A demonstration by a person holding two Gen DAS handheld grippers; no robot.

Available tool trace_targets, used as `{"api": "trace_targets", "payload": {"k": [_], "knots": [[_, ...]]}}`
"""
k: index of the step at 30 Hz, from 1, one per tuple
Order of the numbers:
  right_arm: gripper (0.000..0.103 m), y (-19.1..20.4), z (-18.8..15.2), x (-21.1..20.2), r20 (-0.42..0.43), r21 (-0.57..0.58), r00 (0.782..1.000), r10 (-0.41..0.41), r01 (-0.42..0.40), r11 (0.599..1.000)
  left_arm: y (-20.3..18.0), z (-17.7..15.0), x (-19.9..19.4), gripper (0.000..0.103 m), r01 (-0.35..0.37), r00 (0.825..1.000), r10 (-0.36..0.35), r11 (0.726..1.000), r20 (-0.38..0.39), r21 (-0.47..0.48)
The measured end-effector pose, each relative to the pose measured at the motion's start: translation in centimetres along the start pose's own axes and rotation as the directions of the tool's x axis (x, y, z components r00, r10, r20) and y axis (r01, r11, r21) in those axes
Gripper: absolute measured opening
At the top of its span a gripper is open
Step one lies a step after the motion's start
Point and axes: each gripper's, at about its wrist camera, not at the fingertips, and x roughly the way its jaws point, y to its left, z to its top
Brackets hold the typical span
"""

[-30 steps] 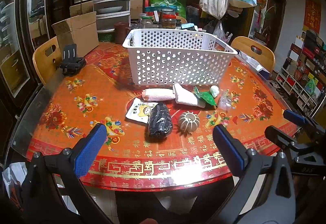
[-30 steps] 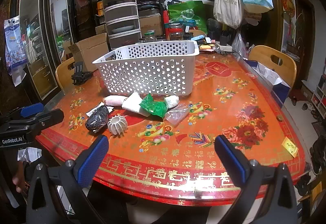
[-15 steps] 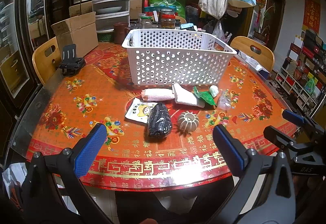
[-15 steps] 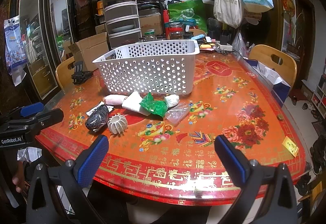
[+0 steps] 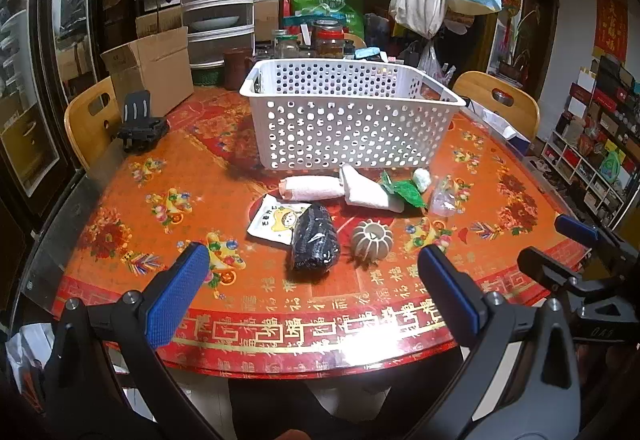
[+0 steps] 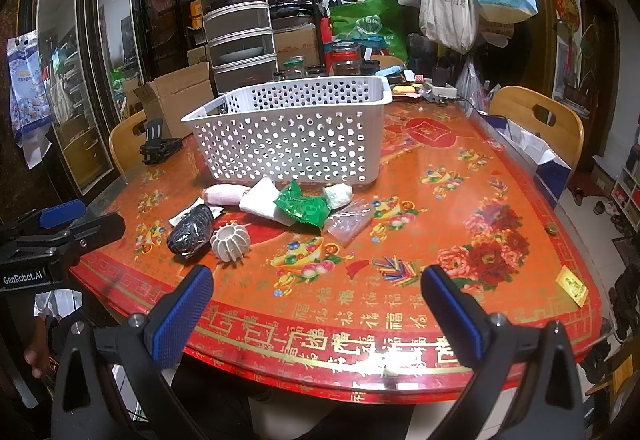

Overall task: Organize soft objects
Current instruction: 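Grasp the black mesh bundle with the left gripper while the right gripper grasps the clear plastic bag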

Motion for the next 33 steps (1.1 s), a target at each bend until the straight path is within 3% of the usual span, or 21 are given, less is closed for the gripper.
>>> {"api": "trace_targets", "payload": {"k": [7, 9, 13, 15, 17, 24, 29, 33], "knots": [[0.103, -0.6, -0.4, 0.8, 0.074, 0.031, 0.997, 0.021, -0.024, 0.999, 1.5, 0.0, 0.8, 0.103, 0.045, 0.998, -0.045, 0.999, 0.049, -0.017], [0.103, -1.1, -0.6, 1.4, 0.093, 0.037, 0.996, 0.009, -0.012, 0.999, 2.0, -0.1, 2.0, 0.103, 0.067, 0.997, -0.066, 0.998, 0.028, -0.012], [0.103, -1.8, -0.6, 3.0, 0.077, 0.051, 0.997, -0.009, 0.005, 0.999, 3.2, -1.3, 5.6, 0.103, 0.023, 0.998, -0.023, 1.0, -0.065, -0.006], [0.103, -1.9, -0.7, 4.2, 0.06, 0.054, 0.998, -0.023, 0.019, 0.998, 4.0, -1.9, 6.5, 0.103, 0.012, 0.998, -0.014, 1.0, -0.062, -0.026], [0.103, -1.9, -0.7, 5.5, 0.022, 0.055, 0.999, -0.029, 0.028, 0.998, 4.5, -2.5, 7.2, 0.103, 0.056, 0.997, -0.058, 0.998, -0.058, -0.042], [0.102, -1.7, -0.9, 9.2, -0.057, 0.045, 0.998, 0.001, 0.001, 0.999, 4.0, -3.1, 9.8, 0.103, 0.062, 0.995, -0.062, 0.998, -0.079, -0.005], [0.089, -2.2, 0.6, 10.7, -0.08, 0.052, 0.997, 0.008, -0.004, 0.999, 3.4, -2.7, 11.3, 0.103, 0.072, 0.994, -0.071, 0.997, -0.084, 0.014], [0.079, -2.4, 1.6, 12.6, -0.123, 0.043, 0.992, 0.001, 0.005, 0.999, 3.1, -2.5, 12.1, 0.095, 0.087, 0.992, -0.085, 0.996, -0.094, 0.016]]}}
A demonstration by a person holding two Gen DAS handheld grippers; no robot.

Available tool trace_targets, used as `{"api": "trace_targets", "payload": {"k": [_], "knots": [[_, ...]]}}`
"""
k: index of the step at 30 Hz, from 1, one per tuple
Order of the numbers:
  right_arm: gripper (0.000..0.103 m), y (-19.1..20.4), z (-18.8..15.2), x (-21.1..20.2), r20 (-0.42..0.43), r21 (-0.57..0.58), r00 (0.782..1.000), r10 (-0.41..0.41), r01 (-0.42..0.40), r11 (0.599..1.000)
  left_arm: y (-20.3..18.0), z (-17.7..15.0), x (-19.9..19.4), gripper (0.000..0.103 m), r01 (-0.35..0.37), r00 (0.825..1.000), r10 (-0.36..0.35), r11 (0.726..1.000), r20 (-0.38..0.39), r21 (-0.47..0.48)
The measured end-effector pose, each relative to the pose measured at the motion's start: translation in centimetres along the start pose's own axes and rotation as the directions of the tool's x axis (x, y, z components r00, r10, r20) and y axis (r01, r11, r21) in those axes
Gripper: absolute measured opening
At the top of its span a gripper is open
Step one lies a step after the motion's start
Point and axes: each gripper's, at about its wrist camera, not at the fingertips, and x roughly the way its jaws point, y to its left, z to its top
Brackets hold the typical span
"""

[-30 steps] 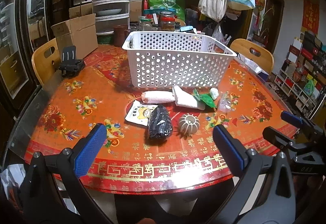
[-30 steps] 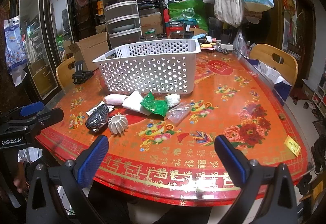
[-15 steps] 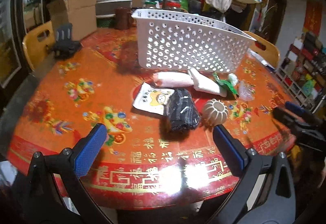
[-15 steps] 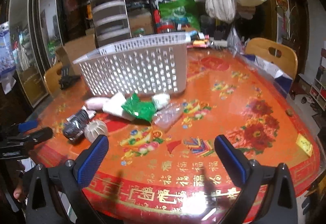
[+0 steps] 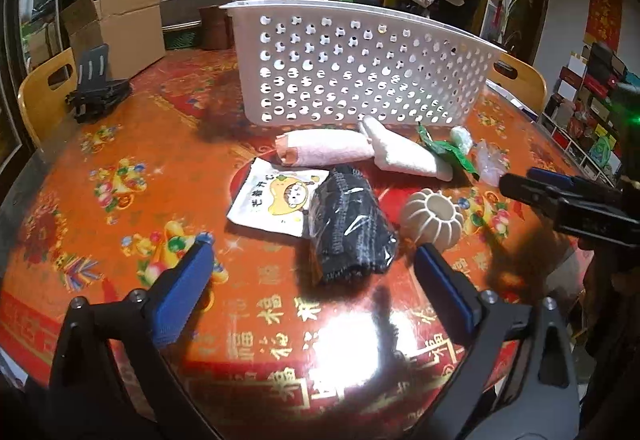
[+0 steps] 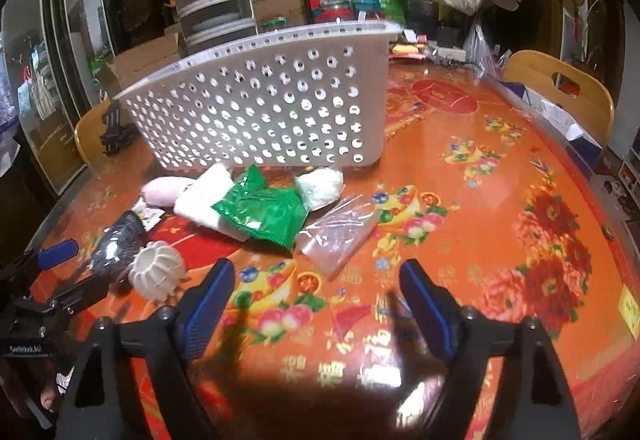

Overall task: Organize soft objects
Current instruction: 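Grasp the black mesh bundle with the left gripper while the right gripper grasps the clear plastic bag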

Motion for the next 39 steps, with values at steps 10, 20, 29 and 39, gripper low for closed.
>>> {"api": "trace_targets", "payload": {"k": [10, 20, 29, 39], "knots": [[0.06, -0.8, 1.3, 2.5, -0.067, 0.014, 0.998, -0.013, 0.014, 1.0, -0.5, 0.5, 1.8, 0.074, 0.027, 1.0, -0.026, 0.999, -0.014, 0.021], [0.048, -0.4, 1.9, 3.3, -0.088, -0.007, 0.995, -0.053, 0.052, 0.999, -0.9, 0.4, 2.0, 0.07, 0.038, 0.999, -0.038, 0.998, -0.001, 0.043], [0.039, -0.5, 1.7, 3.1, -0.082, -0.024, 0.995, -0.055, 0.053, 0.998, -1.0, 0.1, 1.6, 0.047, 0.046, 0.999, -0.047, 0.998, 0.007, 0.048], [0.038, -0.9, 1.3, 1.6, -0.042, -0.017, 0.998, -0.039, 0.038, 0.999, -0.2, 0.4, 0.1, 0.045, 0.042, 0.998, -0.043, 0.999, 0.049, 0.019]]}}
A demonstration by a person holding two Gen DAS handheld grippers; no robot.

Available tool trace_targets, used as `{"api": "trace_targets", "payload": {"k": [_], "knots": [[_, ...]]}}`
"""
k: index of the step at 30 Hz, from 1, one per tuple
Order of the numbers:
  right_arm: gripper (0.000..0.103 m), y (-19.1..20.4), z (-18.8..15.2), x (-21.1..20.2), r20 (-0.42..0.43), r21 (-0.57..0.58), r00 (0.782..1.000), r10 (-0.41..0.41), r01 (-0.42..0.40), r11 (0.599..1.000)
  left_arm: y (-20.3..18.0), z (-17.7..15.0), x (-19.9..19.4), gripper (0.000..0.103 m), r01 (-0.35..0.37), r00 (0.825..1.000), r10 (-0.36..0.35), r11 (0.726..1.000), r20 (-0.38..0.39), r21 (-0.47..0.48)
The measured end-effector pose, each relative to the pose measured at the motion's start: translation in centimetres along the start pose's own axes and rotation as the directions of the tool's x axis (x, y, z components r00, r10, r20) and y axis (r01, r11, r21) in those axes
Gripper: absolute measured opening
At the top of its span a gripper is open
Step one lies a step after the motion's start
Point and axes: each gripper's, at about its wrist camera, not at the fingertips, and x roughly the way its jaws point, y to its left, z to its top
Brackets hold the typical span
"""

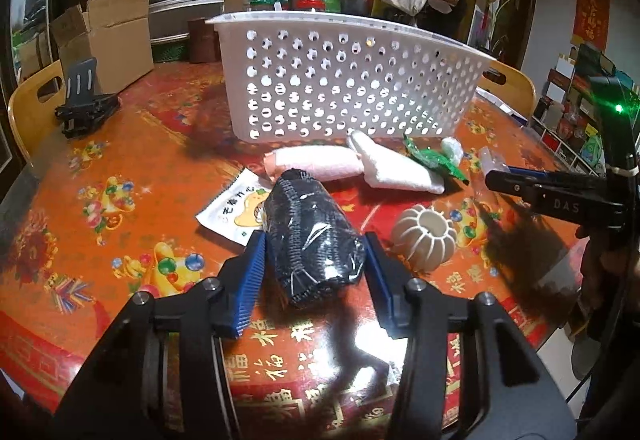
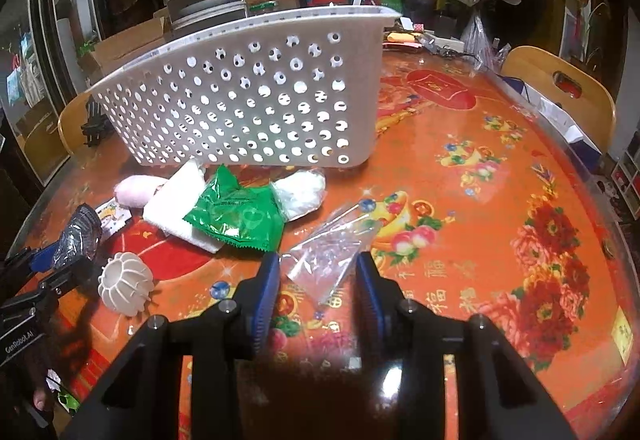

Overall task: Organize soft objects
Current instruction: 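Grasp the black mesh bundle with the left gripper while the right gripper grasps the clear plastic bag, then carry both items into the white basket and open both grippers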

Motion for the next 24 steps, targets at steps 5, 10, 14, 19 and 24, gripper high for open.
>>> {"api": "trace_targets", "payload": {"k": [5, 10, 14, 19, 24], "knots": [[0.038, -0.4, 0.2, -1.1, 0.032, 0.002, 0.999, 0.016, -0.016, 1.0, -0.2, 0.5, -1.0, 0.045, -0.002, 1.0, 0.002, 1.0, 0.019, 0.009], [0.038, -0.4, 0.6, -2.3, 0.064, -0.007, 0.998, 0.031, -0.03, 1.0, -0.2, 1.3, -1.8, 0.045, -0.003, 0.999, 0.002, 1.0, 0.037, 0.011], [0.038, -0.4, 1.2, -3.4, 0.087, -0.021, 0.995, 0.038, -0.036, 0.999, -0.2, 2.4, -2.5, 0.045, -0.006, 0.999, 0.005, 1.0, 0.054, 0.018], [0.038, -0.2, 2.7, -5.3, 0.134, -0.041, 0.99, 0.051, -0.046, 0.998, 0.1, 4.6, -3.9, 0.045, -0.014, 0.996, 0.011, 0.999, 0.088, 0.032], [0.038, -0.5, 4.8, -7.2, 0.186, -0.04, 0.979, 0.08, -0.074, 0.996, 0.7, 7.9, -5.4, 0.045, -0.009, 0.991, 0.005, 0.999, 0.131, 0.031]]}}
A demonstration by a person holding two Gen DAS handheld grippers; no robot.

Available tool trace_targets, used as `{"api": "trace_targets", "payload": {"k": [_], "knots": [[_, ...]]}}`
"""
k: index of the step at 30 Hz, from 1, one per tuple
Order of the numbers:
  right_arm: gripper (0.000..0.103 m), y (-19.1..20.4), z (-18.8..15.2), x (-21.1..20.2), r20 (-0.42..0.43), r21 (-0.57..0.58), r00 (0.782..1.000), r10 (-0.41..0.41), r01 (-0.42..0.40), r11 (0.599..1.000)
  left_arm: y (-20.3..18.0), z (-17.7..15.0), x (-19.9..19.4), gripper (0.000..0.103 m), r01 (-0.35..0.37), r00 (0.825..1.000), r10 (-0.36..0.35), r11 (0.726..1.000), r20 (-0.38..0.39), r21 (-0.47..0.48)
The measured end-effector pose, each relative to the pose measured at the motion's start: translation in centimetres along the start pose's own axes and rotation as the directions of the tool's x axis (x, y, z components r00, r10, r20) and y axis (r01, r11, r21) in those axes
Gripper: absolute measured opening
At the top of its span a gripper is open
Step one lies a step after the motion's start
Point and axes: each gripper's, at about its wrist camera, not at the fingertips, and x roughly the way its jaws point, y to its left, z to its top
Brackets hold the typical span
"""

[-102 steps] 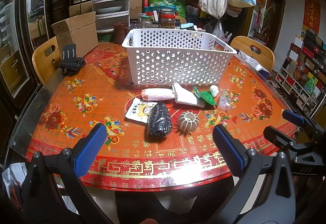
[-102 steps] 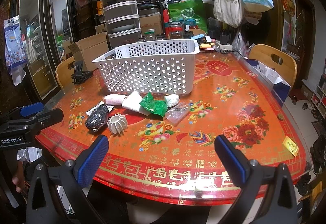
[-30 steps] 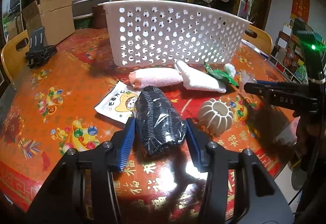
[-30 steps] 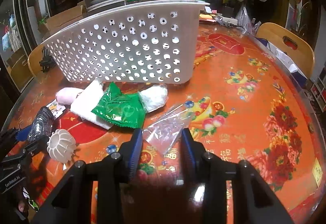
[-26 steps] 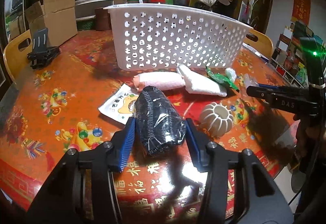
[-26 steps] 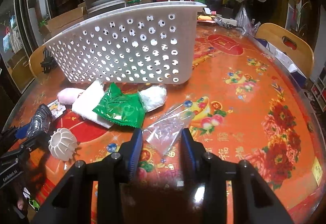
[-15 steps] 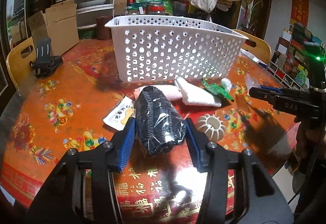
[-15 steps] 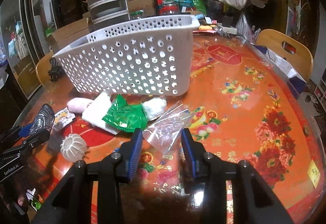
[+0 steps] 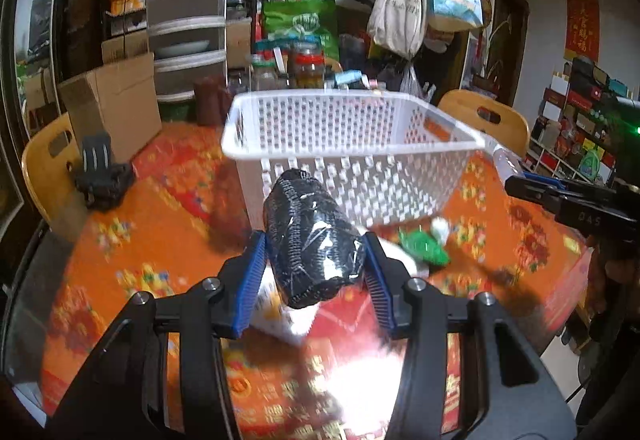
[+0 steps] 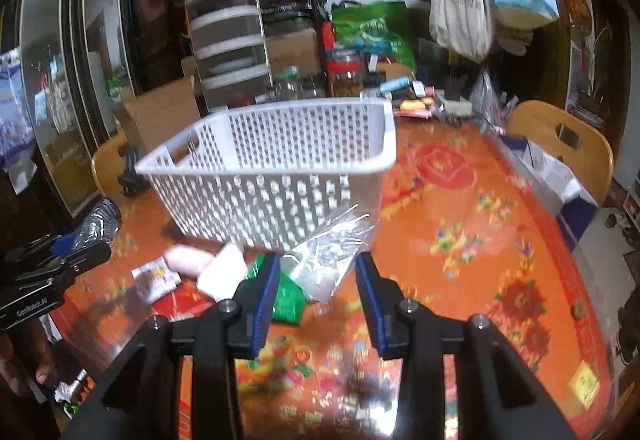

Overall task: Organize soft objects
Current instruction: 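Carry both items into the white basket and open both grippers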

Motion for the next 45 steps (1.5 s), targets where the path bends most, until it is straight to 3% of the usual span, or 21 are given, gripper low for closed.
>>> {"api": "trace_targets", "payload": {"k": [4, 9, 15, 20, 23, 28, 35, 38, 40, 42, 45], "knots": [[0.038, 0.9, 3.1, -0.6, 0.037, -0.046, 0.999, 0.018, -0.016, 0.999, 0.6, 4.1, -0.2, 0.045, 0.008, 0.999, -0.009, 1.0, 0.031, 0.012], [0.038, 1.9, 7.7, 1.9, 0.005, -0.102, 0.998, 0.06, -0.059, 0.993, 1.0, 9.8, 2.3, 0.045, 0.025, 1.0, -0.025, 1.0, 0.004, 0.017], [0.038, 1.3, 11.9, 8.3, -0.104, -0.124, 0.993, 0.06, -0.073, 0.99, 1.6, 14.9, 10.3, 0.045, 0.026, 0.987, -0.028, 1.0, -0.157, -0.018], [0.038, 0.3, 13.1, 14.7, -0.248, -0.131, 0.969, -0.003, -0.031, 0.991, 1.9, 16.0, 18.3, 0.045, 0.002, 0.938, -0.021, 0.998, -0.345, -0.055], [0.038, -0.1, 12.7, 17.8, -0.346, -0.121, 0.938, -0.012, -0.032, 0.992, 1.8, 15.8, 22.0, 0.045, -0.029, 0.889, -0.007, 0.997, -0.457, -0.071], [0.039, 0.4, 11.8, 20.4, -0.435, -0.152, 0.899, -0.058, -0.009, 0.988, 1.0, 14.4, 24.8, 0.046, -0.042, 0.843, 0.012, 0.998, -0.538, -0.042], [0.04, 0.9, 11.3, 21.7, -0.479, -0.19, 0.874, -0.079, -0.015, 0.982, 0.7, 13.4, 25.3, 0.047, -0.035, 0.837, 0.012, 0.999, -0.547, -0.031], [0.043, 0.9, 11.1, 21.6, -0.472, -0.181, 0.879, -0.067, -0.023, 0.983, 0.9, 13.2, 25.3, 0.056, -0.017, 0.842, -0.013, 0.999, -0.54, -0.049], [0.053, 1.0, 11.0, 21.4, -0.466, -0.181, 0.883, -0.055, -0.034, 0.983, 0.6, 13.2, 25.1, 0.065, -0.004, 0.844, -0.022, 0.999, -0.536, -0.047], [0.06, 1.3, 11.1, 21.1, -0.458, -0.182, 0.888, -0.049, -0.039, 0.983, 0.5, 13.3, 24.8, 0.065, -0.011, 0.85, -0.013, 0.999, -0.527, -0.042], [0.062, 1.4, 11.2, 20.6, -0.446, -0.176, 0.894, -0.044, -0.039, 0.984, 0.8, 13.4, 24.4, 0.067, 0.011, 0.858, -0.048, 0.997, -0.511, -0.075]]}}
